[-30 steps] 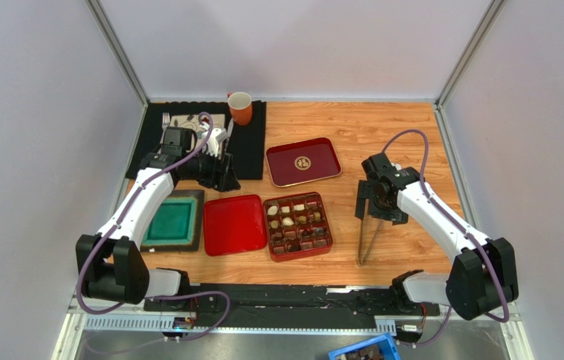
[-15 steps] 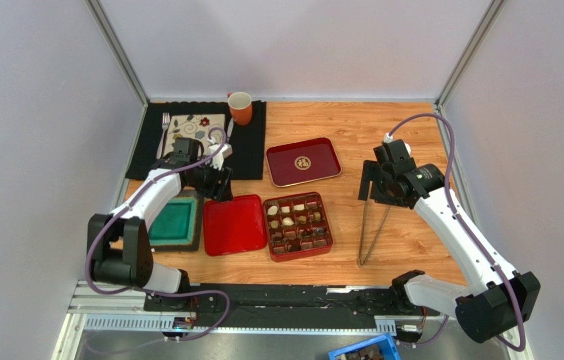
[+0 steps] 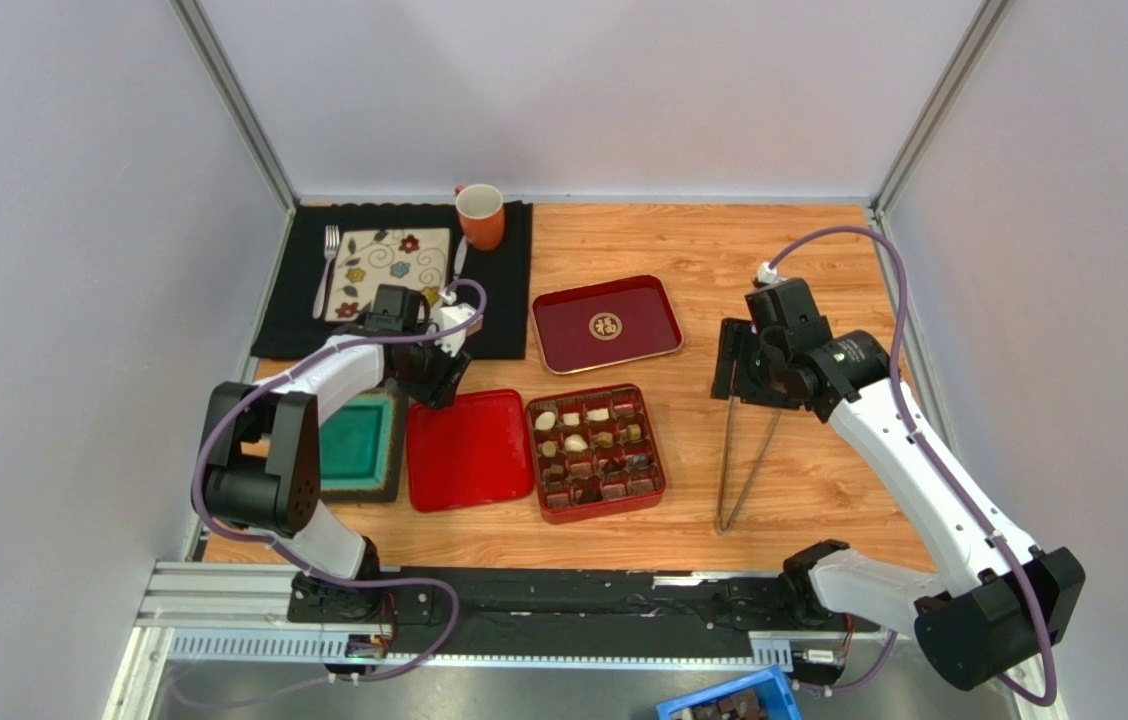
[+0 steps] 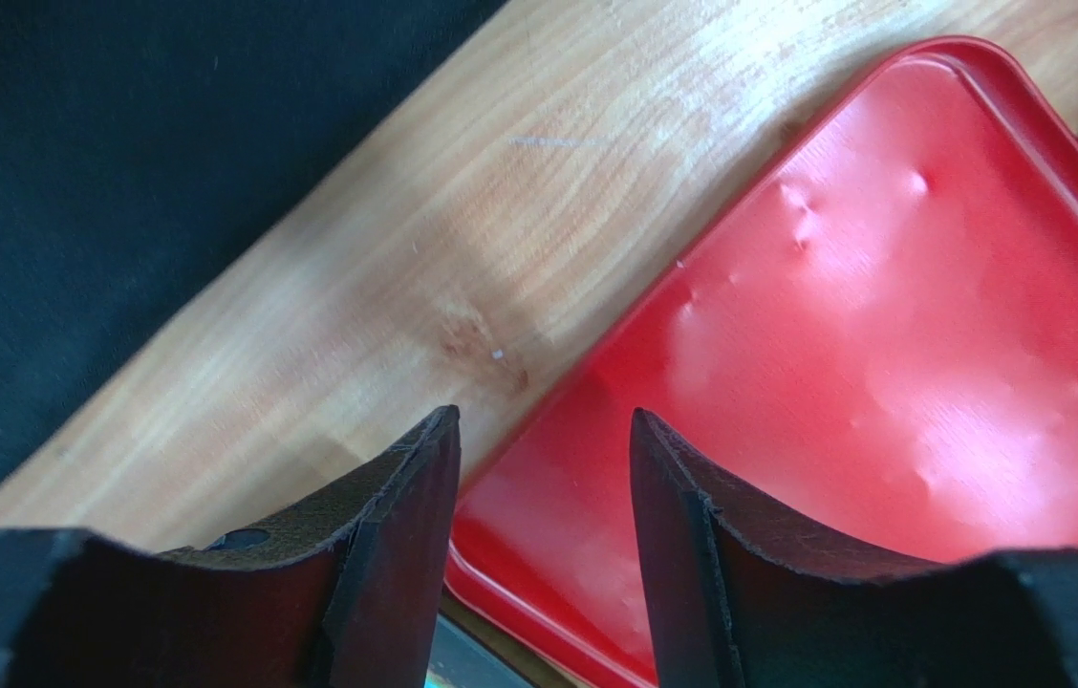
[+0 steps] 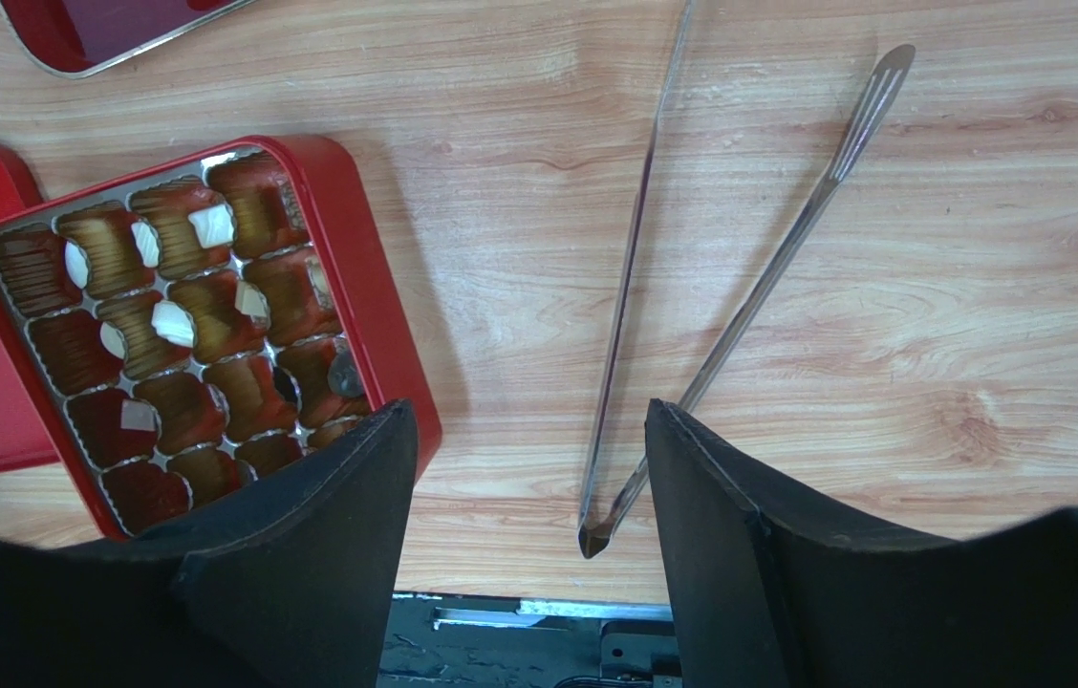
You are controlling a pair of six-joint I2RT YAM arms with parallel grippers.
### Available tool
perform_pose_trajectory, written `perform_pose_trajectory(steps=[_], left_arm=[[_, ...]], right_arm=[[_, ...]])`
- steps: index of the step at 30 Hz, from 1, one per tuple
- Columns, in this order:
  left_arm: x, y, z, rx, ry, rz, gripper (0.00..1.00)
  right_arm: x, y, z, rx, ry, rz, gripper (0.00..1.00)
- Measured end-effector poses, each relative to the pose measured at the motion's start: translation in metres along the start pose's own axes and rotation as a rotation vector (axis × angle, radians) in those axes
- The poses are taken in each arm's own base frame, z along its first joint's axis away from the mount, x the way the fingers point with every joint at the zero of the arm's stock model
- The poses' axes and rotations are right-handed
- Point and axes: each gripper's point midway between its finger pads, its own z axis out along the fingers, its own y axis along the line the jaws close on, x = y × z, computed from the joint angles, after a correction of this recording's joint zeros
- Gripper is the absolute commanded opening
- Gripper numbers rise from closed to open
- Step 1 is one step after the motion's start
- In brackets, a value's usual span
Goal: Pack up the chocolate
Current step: Place the clamp at the center of the board, then pick up the box lid from the center of the board.
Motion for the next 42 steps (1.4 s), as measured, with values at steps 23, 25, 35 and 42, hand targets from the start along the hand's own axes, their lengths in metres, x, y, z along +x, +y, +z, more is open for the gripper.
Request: perform_pose_trajectory(steps=[23, 25, 35, 42], left_arm=[[0.007, 0.002, 0.01, 0.013, 0.043, 0.141, 0.0], [0.002, 0.002, 0.006, 0.013, 0.04, 0.144, 0.0], [-0.059, -0.001, -0.061, -0.041, -0.107, 0.207, 0.0], [-0.092, -0.009, -0.115, -0.067, -0.216, 0.225, 0.0]], right_arm=[[-0.003, 0.014, 0.001, -0.073, -0.004, 0.012, 0.54], [-0.002, 0.018, 0.002, -0.089, -0.001, 0.016, 0.54], [0.006, 0.071, 0.021, -0.245, 0.067, -0.019, 0.65], [0.019, 0.136, 0.019, -0.433, 0.091, -0.083, 0.67]])
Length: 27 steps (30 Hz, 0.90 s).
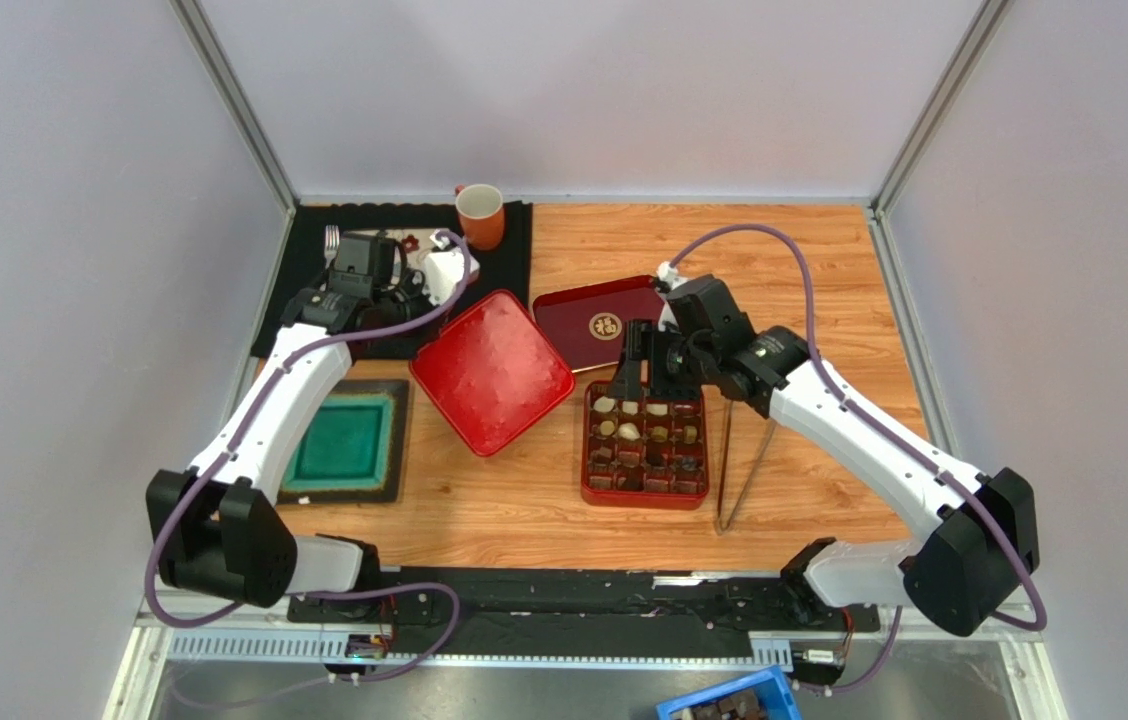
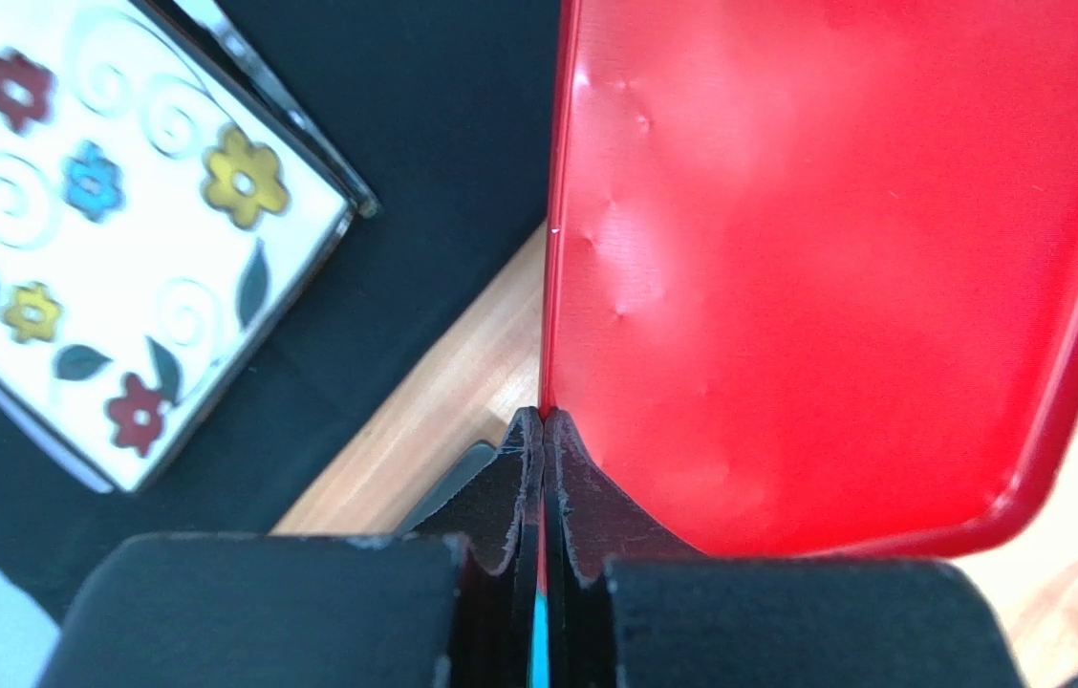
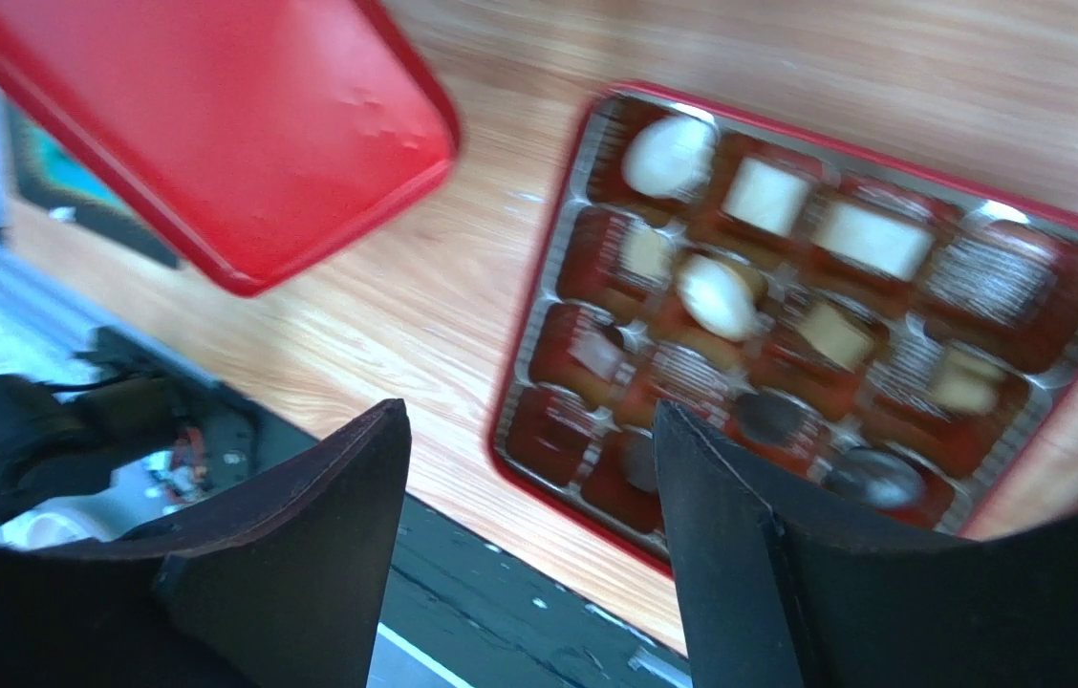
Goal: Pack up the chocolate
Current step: Pick up the box lid from the center of the board.
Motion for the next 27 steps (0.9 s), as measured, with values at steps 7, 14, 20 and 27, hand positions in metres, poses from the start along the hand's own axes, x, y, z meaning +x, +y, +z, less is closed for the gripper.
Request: perform_pose_trajectory(steps=[7, 14, 20, 27], left_arm=[[-0.026, -0.007, -0.029, -0.001, -0.079, -0.045, 0.0], [-0.025, -0.021, -0.03, 0.042, -0.073, -0.197, 0.0], [-0.028, -0.031, -0.03, 0.081, -0.077, -0.29, 0.0], [-0.029, -0.037, -0.029, 0.107, -0.081, -0.336, 0.0]], right_arm=[[-0.003, 0.031, 0.006, -0.149, -0.04, 0.0, 0.68], [-0.009, -0.006, -0.007, 0.027, -0.158, 0.024, 0.66], [-0.006, -0.092, -0.017, 0.317, -0.229, 0.157, 0.46], [0.005, -0.136, -0.02, 0.501, -0.208, 0.212, 0.19]])
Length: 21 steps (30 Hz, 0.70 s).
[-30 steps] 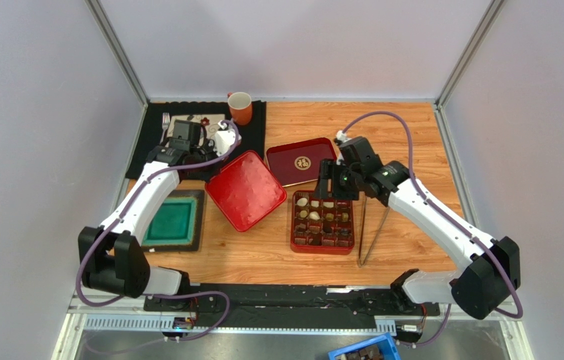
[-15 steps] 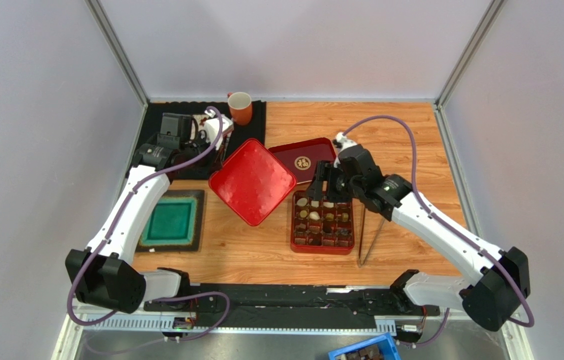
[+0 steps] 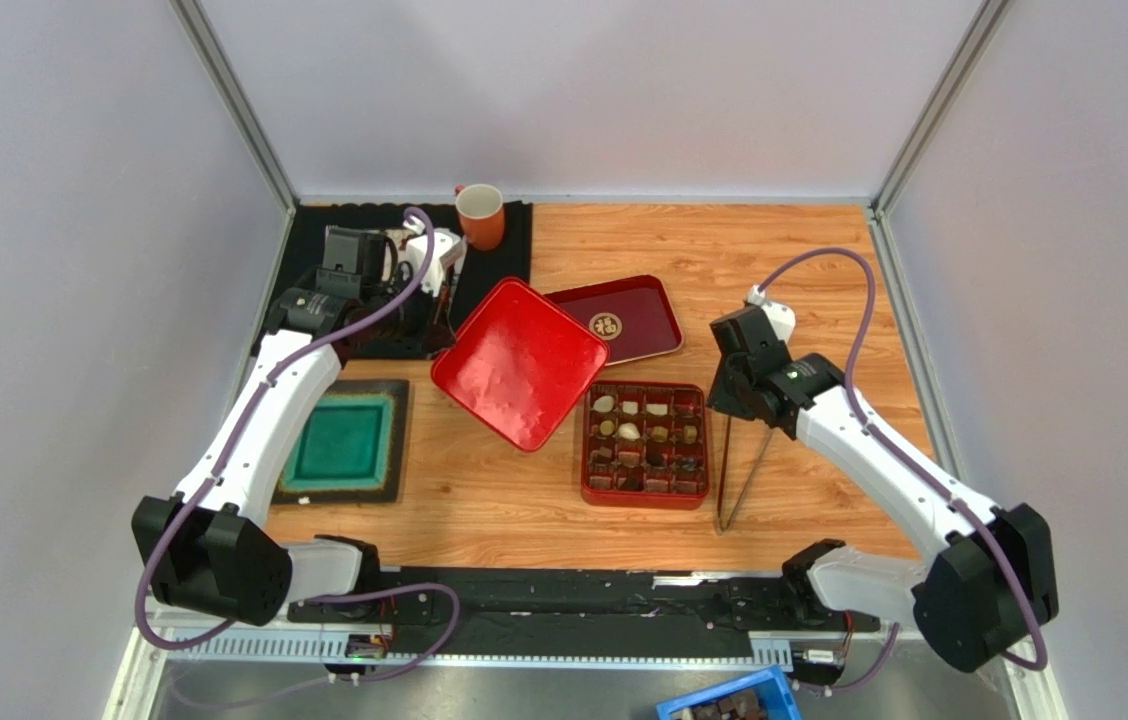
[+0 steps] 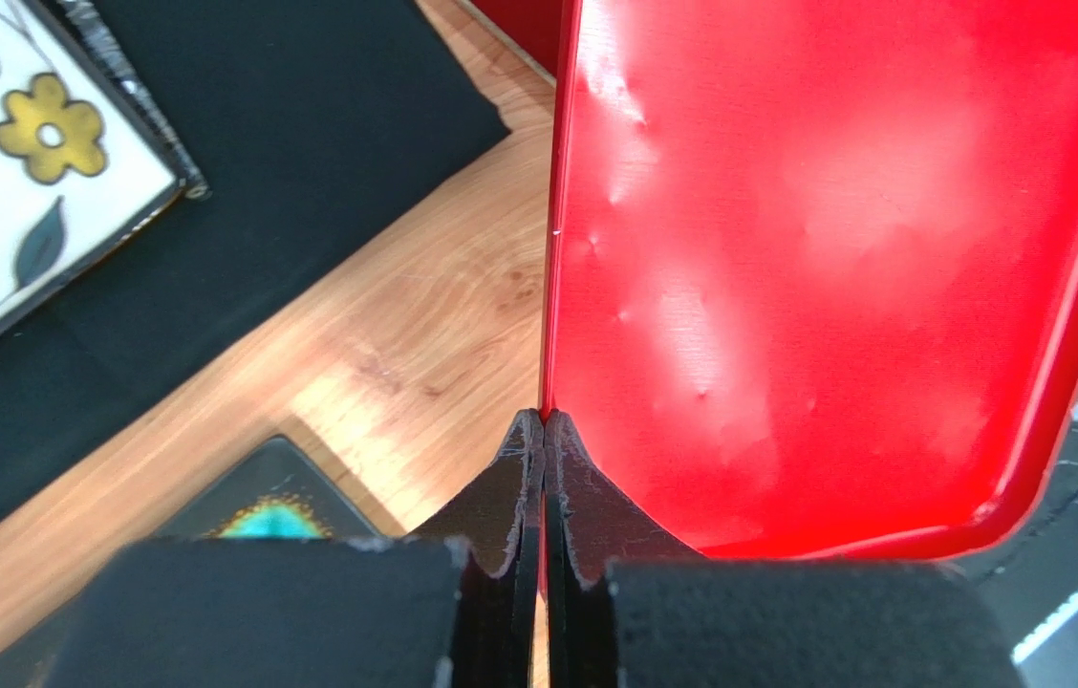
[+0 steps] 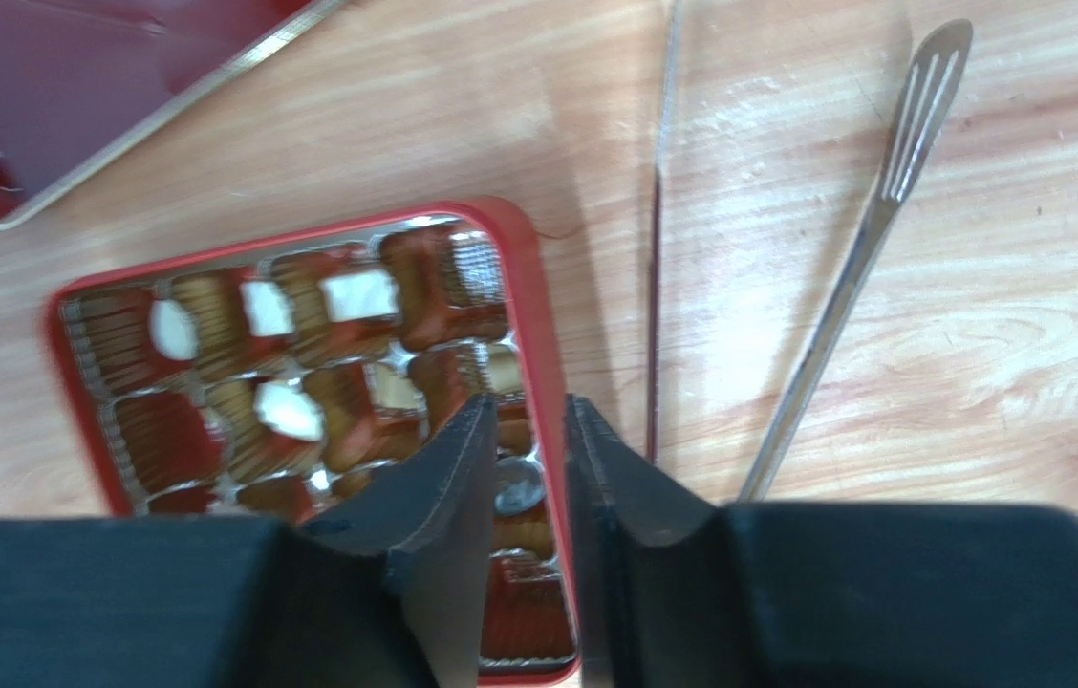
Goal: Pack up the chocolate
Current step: Pick up the box lid from the center of the board, then move the packing box to the center of the board.
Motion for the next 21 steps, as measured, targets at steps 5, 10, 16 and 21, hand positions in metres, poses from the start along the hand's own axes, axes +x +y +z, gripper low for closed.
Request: perform_pose_trajectory(steps=[5, 10, 16, 21], left_arm=[[-0.001, -0.006, 0.0, 0.031, -0.007, -0.017, 0.0], [-0.003, -0.011, -0.002, 0.046, -0.017, -0.024, 0.0], [-0.007, -0.017, -0.009, 0.063, -0.042, -0.033, 0.0], [-0.01, -0.022, -0.015, 0.071, -0.064, -0.033, 0.0]], right_arm=[[0.013, -0.013, 0.019, 0.077, 0.069, -0.01, 0.15], [0.021, -0.018, 0.029, 0.113, 0.11, -0.023, 0.14], [0.043, -0.019, 0.046, 0.137, 0.214, -0.058, 0.08], [0.054, -0.014, 0.05, 0.113, 0.271, -0.061, 0.07]])
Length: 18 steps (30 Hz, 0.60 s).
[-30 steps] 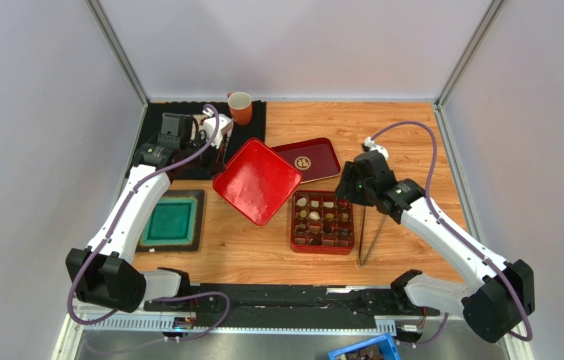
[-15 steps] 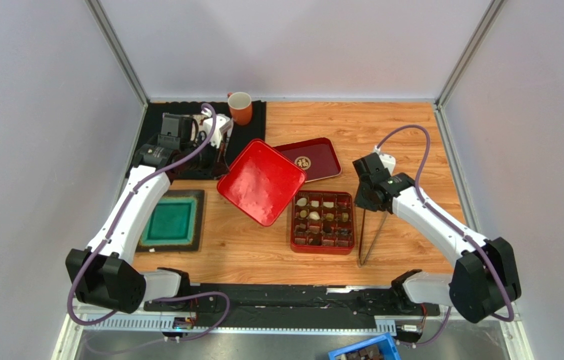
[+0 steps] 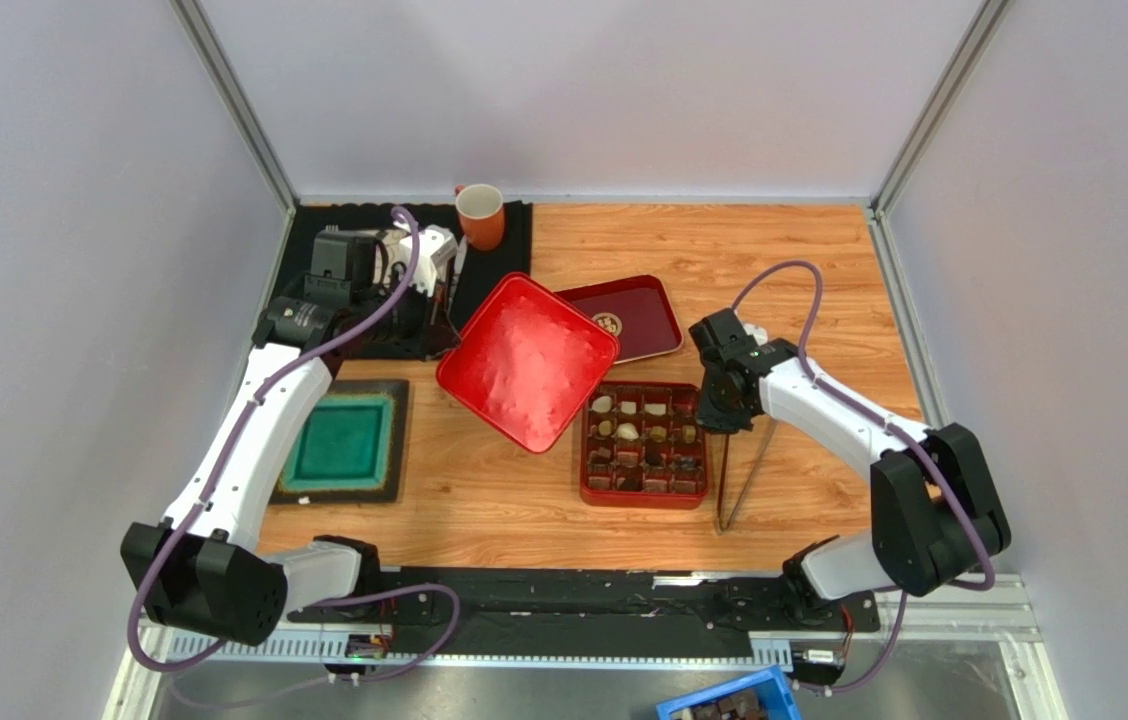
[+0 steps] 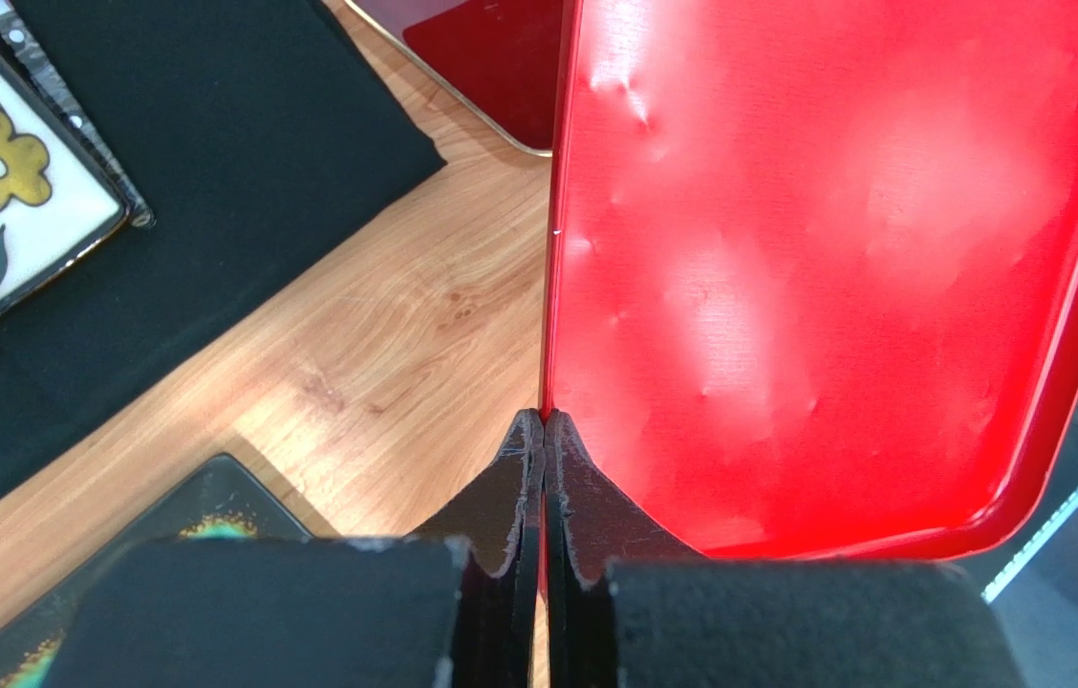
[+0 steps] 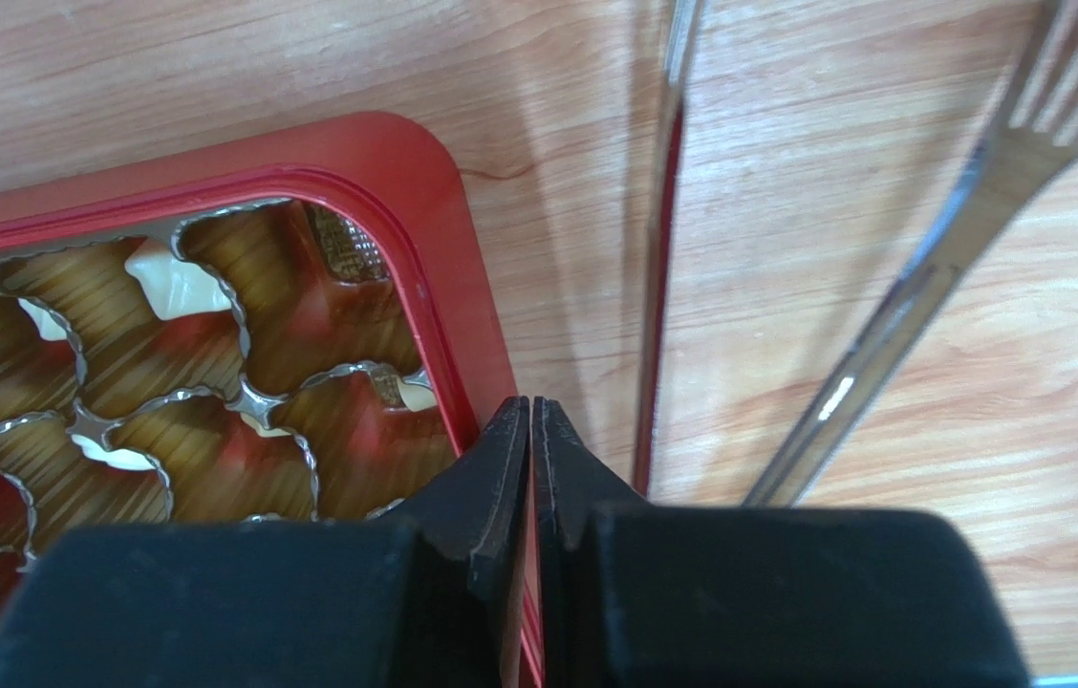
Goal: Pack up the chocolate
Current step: Move the packing box to the center of the board.
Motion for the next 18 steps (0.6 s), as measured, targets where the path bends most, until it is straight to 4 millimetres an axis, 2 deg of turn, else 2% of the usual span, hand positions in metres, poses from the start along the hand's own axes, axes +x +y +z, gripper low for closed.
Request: perform_pose_trajectory(steps=[5, 13, 14, 16, 18], left_arm=[[-0.001, -0.002, -0.002, 0.002, -0.007, -0.007, 0.0], [-0.001, -0.002, -0.002, 0.002, -0.008, -0.017, 0.0], [-0.001, -0.002, -0.002, 0.002, -0.008, -0.017, 0.0], [-0.002, -0.003, -0.002, 0.002, -0.01, -0.017, 0.0], [-0.002, -0.003, -0.002, 0.001, -0.013, -0.019, 0.0]], right_arm=[[0.012, 0.013, 0.003, -0.053, 0.037, -0.013, 0.07], [0.042, 0.056, 0.0, -0.166, 0.097, -0.079, 0.08], [0.044, 0.058, -0.001, -0.173, 0.103, -0.08, 0.11], [0.045, 0.061, -0.005, -0.188, 0.103, -0.07, 0.3], [0.039, 0.065, -0.018, -0.227, 0.072, -0.059, 0.47]])
